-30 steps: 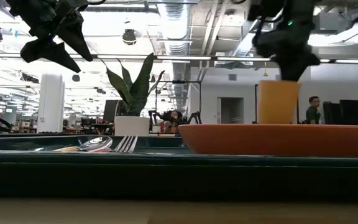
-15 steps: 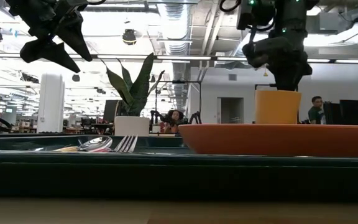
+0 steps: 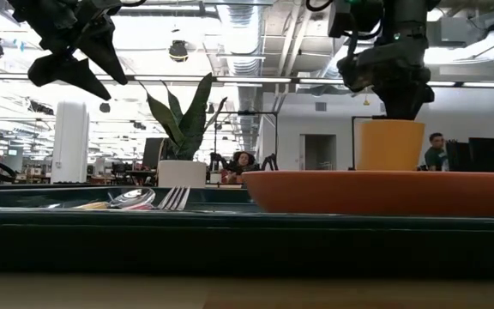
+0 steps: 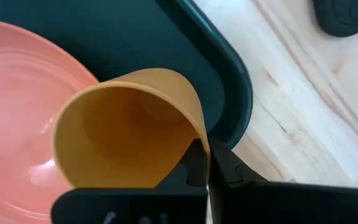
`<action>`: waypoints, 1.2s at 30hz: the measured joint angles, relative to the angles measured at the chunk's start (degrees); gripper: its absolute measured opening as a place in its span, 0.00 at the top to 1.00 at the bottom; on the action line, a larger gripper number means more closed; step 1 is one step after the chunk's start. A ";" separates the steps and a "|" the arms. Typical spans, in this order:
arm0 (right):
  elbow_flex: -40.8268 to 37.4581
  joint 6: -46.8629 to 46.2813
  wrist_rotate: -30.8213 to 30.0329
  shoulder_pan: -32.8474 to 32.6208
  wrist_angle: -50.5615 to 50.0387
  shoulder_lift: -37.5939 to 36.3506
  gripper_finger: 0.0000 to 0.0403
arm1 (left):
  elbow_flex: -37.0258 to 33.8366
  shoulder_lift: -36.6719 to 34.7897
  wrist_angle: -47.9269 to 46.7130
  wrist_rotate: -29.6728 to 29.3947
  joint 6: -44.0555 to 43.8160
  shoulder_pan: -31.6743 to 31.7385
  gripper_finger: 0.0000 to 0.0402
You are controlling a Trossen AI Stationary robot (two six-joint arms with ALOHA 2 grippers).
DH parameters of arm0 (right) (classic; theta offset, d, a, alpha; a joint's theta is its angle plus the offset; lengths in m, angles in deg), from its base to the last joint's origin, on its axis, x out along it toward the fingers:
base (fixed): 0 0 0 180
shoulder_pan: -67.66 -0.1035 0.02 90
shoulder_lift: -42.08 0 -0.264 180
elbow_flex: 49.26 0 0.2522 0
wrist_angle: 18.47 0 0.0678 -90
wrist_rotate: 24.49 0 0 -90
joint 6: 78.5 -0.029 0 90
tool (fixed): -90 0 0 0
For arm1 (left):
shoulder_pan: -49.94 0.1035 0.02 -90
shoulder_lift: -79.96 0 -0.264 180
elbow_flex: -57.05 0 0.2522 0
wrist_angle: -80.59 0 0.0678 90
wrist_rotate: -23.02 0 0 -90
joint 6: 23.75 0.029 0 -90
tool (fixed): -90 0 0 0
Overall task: Pick and place plate/cup/fork/spoon on tray
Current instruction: Put the yellow cup on the black tray at the top right of the orange plate
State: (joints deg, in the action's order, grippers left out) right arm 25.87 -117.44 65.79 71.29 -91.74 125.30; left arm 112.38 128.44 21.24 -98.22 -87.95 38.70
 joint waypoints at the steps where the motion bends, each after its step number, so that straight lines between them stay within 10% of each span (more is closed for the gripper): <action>1: 0.01 0.00 -0.22 0.22 0.00 0.00 0.99 | 0.00 -0.01 0.00 -0.13 0.00 0.00 0.49; 17: 0.00 2.12 -1.52 4.08 -0.26 0.01 0.93 | 0.00 -0.01 -0.02 -0.08 0.02 0.00 0.49; 36: 0.21 3.92 -1.57 4.08 0.63 -2.14 0.60 | 0.00 -0.01 0.00 0.59 -0.01 0.00 0.49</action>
State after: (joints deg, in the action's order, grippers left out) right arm 26.09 -113.52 64.22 75.37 -91.11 123.16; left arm 112.38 128.43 21.25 -97.63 -87.96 38.70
